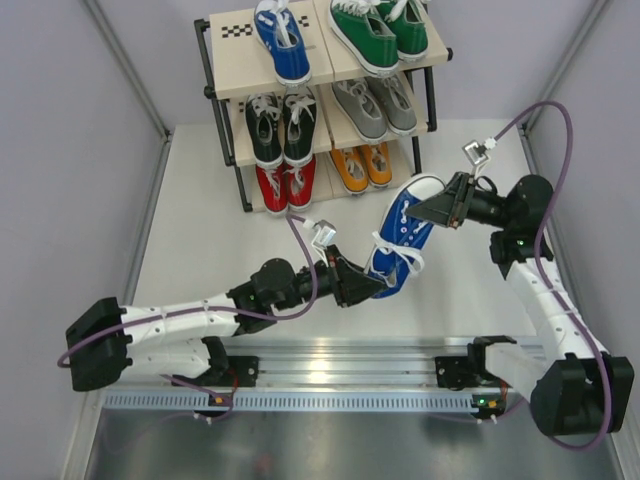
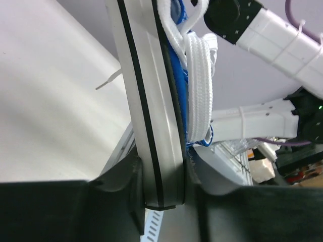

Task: Place and organize the shoes onto the shoe shelf
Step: Pick up the shoe at the center of the board, then place the shoe at the shoe shelf.

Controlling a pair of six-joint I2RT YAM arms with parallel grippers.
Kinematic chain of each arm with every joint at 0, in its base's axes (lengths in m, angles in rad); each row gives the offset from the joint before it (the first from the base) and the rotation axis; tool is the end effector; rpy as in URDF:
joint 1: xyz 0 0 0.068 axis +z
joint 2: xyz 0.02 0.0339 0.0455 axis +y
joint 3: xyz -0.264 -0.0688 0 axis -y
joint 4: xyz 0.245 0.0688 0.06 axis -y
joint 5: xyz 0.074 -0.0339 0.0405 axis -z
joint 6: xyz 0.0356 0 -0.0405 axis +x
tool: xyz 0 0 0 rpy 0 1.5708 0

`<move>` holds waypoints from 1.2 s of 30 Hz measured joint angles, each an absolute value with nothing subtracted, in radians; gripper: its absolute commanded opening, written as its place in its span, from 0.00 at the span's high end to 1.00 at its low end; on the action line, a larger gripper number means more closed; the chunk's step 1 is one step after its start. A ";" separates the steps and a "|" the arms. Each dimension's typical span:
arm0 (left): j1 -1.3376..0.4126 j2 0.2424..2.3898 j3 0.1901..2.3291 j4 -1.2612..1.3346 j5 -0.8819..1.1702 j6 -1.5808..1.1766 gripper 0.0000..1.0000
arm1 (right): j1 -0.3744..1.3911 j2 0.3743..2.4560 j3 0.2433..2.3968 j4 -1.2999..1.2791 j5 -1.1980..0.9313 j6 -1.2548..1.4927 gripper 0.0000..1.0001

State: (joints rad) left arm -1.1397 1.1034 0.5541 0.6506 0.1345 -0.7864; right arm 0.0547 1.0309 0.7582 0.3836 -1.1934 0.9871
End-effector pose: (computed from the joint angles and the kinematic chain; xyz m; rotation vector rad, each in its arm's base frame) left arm 0.1002 -0.2292 0.2835 0.4244 1.6546 -1.6133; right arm 0.2208 0.0452 0.3414 -0.3270 1.7654 1.6379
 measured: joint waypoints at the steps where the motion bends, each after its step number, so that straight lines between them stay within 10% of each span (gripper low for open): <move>1: -1.140 1.105 0.554 0.650 0.123 -0.791 1.00 | 0.055 1.022 0.758 0.389 -1.192 0.979 1.00; 9: -1.149 1.076 0.552 0.619 0.088 -0.797 1.00 | 0.056 1.010 0.758 0.354 -1.183 0.935 1.00; 13: -1.148 1.050 0.550 0.582 0.089 -0.820 1.00 | 0.058 0.994 0.761 0.282 -1.179 0.880 0.46; 20: -1.132 0.931 0.542 0.471 0.077 -0.839 1.00 | 0.051 0.976 0.833 0.055 -1.153 0.673 0.03; 36: -1.121 0.597 0.722 0.093 -0.091 -0.750 1.00 | -0.207 0.812 0.868 -0.172 -1.272 0.284 0.01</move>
State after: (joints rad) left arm -1.1206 0.5968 0.7219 0.0929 -0.0910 -0.7498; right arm -0.2073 0.8124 0.8680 -0.1719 -1.2720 0.2844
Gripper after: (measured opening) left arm 0.373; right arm 0.993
